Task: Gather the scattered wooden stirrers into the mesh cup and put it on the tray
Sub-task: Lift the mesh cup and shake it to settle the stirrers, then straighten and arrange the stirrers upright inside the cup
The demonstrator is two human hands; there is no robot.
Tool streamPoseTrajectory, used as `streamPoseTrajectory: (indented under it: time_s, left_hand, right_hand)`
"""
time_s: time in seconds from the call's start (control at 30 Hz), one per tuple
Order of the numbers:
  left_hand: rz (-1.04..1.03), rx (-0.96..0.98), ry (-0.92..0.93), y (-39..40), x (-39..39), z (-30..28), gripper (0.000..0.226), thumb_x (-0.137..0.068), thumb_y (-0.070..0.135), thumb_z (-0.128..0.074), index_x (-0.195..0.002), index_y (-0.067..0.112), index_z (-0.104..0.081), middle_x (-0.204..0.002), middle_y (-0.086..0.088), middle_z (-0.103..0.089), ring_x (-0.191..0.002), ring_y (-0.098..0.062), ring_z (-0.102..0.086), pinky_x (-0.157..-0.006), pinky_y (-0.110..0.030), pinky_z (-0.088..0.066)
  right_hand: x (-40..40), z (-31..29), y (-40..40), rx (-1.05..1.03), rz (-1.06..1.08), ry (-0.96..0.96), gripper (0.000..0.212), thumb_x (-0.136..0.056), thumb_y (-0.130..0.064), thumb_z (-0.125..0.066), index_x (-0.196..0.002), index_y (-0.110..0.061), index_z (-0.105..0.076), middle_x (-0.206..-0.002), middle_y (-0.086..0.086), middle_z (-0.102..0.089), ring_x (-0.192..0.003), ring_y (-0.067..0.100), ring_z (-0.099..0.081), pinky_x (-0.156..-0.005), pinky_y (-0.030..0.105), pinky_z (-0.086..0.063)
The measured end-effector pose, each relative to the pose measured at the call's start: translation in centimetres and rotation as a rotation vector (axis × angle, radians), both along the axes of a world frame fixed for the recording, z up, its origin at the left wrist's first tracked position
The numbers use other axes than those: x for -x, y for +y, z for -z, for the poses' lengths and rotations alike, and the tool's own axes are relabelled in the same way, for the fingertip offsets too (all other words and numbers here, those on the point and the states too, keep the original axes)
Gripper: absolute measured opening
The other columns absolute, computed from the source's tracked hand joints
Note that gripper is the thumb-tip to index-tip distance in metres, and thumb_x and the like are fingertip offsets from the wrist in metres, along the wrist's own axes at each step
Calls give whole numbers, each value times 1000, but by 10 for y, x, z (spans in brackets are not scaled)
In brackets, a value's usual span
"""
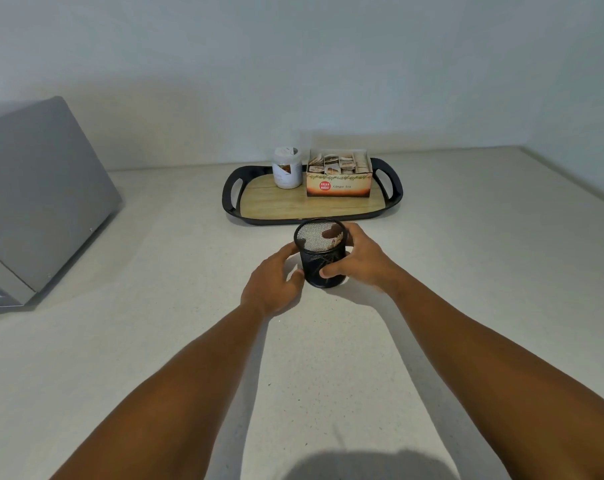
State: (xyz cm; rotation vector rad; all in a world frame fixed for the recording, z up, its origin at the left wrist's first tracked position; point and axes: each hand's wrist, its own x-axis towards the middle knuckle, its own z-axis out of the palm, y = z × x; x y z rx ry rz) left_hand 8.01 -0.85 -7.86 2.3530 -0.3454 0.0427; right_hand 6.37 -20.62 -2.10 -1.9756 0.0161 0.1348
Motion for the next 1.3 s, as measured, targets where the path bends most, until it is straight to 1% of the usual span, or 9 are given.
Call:
streamPoseTrajectory:
  time_s: [0.17,0.37,0.5,0.63,0.8,0.87,0.97,1.1,1.3]
  left_hand:
    - [58,-30,26,-1,2,-2,69,-84,55,-53,-149,36,-38,-145,5,-55,-133,-22,-51,-109,-48,-45]
    - [95,6,-2,0,1,0,73,-80,61,-59,-146,40,-38,-143,10,-57,-131,-18,-52,-109,-46,-46]
    - [123,58,-31,0,1,-1,74,-82,56,-71,-146,36,-40,-138,12,-60,-127,-11,-53,-106,-35,-44]
    - [109,98,-60,-1,2,-2,78,-79,57,-76,-145,34,-41,-138,13,-59,-119,1,-50,-101,-25,-45]
    - [53,71,-87,-3,4,-3,89,-68,72,-76,-140,33,-43,-135,10,-54,-119,-6,-51,-96,-27,-53]
    - [35,52,-96,-4,4,-4,92,-62,79,-74,-137,35,-43,-131,11,-54,-117,-8,-53,-93,-29,-56]
    - [9,37,-106,-4,2,-2,92,-56,85,-72,-129,36,-46,-123,14,-55,-111,-8,-57,-87,-30,-59]
    - [-19,41,-97,-2,0,0,97,-49,87,-75,-121,33,-40,-117,14,-57,-107,-6,-58,-83,-31,-60]
    - [63,83,-2,-2,-3,-2,120,-49,84,-78,-146,35,-28,-144,9,-55,-130,-14,-55,-101,-39,-54]
  right_hand:
    - [-4,-2,-7,-68,-30,55,89,-63,2,-83,-135,-26,-40,-134,-1,-53,-127,20,-47,-89,28,-50]
    - [-7,-6,-9,-116,-70,107,88,-67,12,-75,-137,-25,-36,-143,7,-46,-133,27,-41,-104,43,-48]
    - [-5,-8,-10,-169,-97,117,83,-70,17,-70,-136,-22,-38,-141,5,-47,-131,25,-41,-103,38,-46]
    - [-5,-7,-8,-141,-97,94,80,-72,14,-70,-137,-21,-39,-137,4,-50,-127,21,-44,-88,28,-49]
    - [-8,-5,-5,-71,-76,69,79,-73,14,-68,-138,-23,-42,-136,3,-55,-129,21,-47,-101,40,-50]
    - [-9,-5,-2,-15,-67,50,79,-76,14,-67,-140,-25,-43,-138,2,-55,-130,21,-47,-99,38,-51]
    - [-14,-7,-3,28,-12,-6,67,-81,9,-68,-137,-21,-48,-135,0,-57,-118,17,-54,-82,25,-53]
    - [-22,-10,-12,52,171,-52,53,-83,9,-64,-129,-16,-57,-126,0,-62,-109,20,-61,-84,32,-57]
    - [-28,-38,-12,53,280,-205,24,-85,-8,-70,-107,-16,-66,-94,-6,-63,-88,9,-58,-75,20,-46]
